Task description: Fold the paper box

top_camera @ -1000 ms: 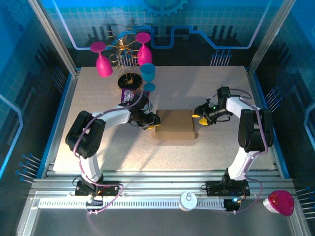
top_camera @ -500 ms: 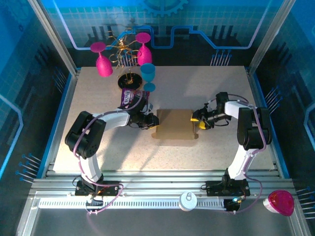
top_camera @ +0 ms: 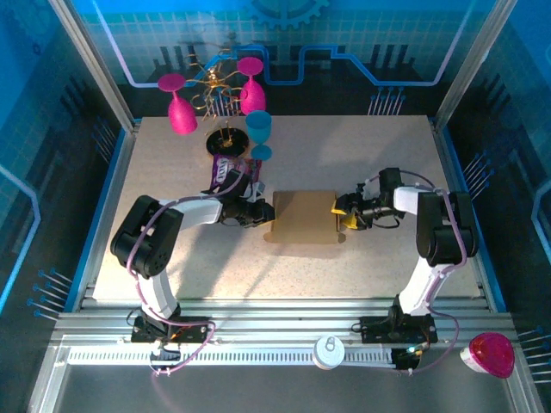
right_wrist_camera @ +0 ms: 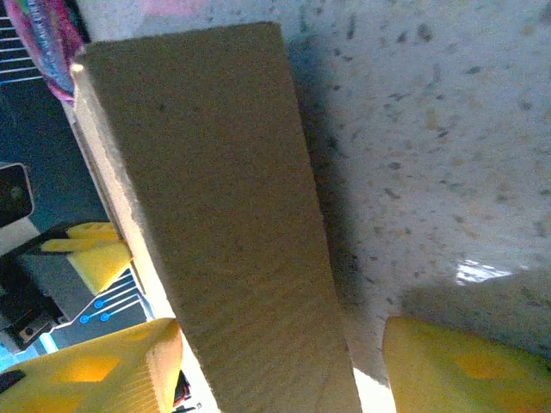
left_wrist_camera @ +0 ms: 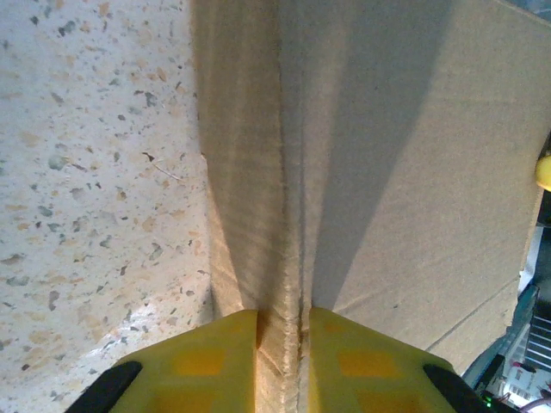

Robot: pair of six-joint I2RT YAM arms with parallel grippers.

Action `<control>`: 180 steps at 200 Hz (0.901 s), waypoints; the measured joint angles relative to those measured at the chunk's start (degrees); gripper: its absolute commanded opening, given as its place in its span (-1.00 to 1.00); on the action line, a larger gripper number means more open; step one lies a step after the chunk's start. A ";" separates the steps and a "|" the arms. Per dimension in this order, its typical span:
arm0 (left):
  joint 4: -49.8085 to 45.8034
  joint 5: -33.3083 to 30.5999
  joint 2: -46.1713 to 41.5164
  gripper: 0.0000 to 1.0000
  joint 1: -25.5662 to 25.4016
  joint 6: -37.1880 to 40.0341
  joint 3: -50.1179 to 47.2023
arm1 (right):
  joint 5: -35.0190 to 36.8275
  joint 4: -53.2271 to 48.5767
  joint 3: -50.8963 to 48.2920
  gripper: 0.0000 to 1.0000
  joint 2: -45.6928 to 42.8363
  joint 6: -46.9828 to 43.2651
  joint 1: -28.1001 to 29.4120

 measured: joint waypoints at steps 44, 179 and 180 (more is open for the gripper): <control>0.02 0.55 0.02 -0.63 0.50 0.39 -0.07 | -4.66 7.80 -3.32 0.19 -0.39 3.87 2.16; 1.66 -3.67 -15.65 0.15 5.97 -18.75 -1.73 | -12.20 15.30 -1.97 -0.42 -0.37 25.92 0.44; 1.73 -3.67 -15.72 0.15 6.01 -19.04 -1.73 | -12.22 15.28 -1.88 -0.42 -0.37 26.08 0.42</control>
